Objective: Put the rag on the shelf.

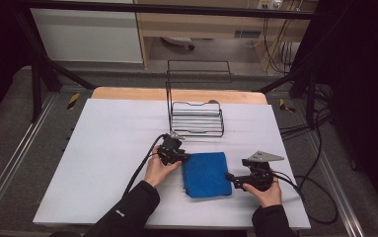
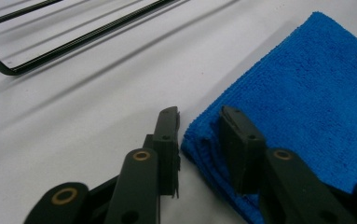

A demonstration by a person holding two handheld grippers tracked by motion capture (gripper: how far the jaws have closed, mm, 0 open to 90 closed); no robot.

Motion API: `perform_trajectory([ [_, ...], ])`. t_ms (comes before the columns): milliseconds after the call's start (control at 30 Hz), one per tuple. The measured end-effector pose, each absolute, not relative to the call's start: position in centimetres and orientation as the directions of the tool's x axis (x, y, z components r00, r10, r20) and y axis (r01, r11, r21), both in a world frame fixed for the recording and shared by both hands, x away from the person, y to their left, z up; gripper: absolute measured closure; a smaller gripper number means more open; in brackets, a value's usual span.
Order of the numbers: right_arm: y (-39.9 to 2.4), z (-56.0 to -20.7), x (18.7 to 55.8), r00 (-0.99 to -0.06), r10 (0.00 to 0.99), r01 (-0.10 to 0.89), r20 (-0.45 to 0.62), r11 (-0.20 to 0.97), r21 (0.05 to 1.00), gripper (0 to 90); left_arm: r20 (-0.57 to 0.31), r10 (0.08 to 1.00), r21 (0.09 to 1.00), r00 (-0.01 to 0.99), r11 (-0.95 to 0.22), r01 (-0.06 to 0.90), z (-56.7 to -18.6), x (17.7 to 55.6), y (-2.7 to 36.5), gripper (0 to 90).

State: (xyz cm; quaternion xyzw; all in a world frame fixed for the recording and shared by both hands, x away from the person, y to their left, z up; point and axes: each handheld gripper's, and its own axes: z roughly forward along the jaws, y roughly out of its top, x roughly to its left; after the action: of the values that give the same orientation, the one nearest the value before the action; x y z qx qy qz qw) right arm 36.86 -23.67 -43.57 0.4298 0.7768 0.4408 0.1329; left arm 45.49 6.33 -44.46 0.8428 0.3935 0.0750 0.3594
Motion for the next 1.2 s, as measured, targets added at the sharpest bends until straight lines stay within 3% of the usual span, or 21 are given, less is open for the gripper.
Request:
perform_trajectory([
  [200, -23.6, -43.6, 37.2, -0.593, 0.788, 0.551, 0.168, 0.245, 0.797, 8.2, -0.152, 0.709, 0.658, 0.689, -0.447, 0.606, -44.4, 45.2, 6.1, 79.2],
  [433, -23.4, -43.4, 38.0, -0.580, 0.796, 0.558, 0.172, 0.236, 0.795, 10.6, -0.140, 0.711, 0.665, 0.689, -0.448, 0.598, -44.4, 44.9, 5.8, 82.9],
  [800, -22.1, -43.9, 41.4, -0.555, 0.814, 0.576, 0.173, 0.226, 0.785, 29.3, -0.140, 0.705, 0.677, 0.695, -0.444, 0.587, -44.7, 44.9, 6.0, 83.2],
  [1200, -20.7, -45.2, 44.5, -0.554, 0.816, 0.639, 0.165, 0.290, 0.712, 60.4, -0.151, 0.697, 0.687, 0.701, -0.436, 0.581, -44.9, 44.9, 6.3, 83.1],
])
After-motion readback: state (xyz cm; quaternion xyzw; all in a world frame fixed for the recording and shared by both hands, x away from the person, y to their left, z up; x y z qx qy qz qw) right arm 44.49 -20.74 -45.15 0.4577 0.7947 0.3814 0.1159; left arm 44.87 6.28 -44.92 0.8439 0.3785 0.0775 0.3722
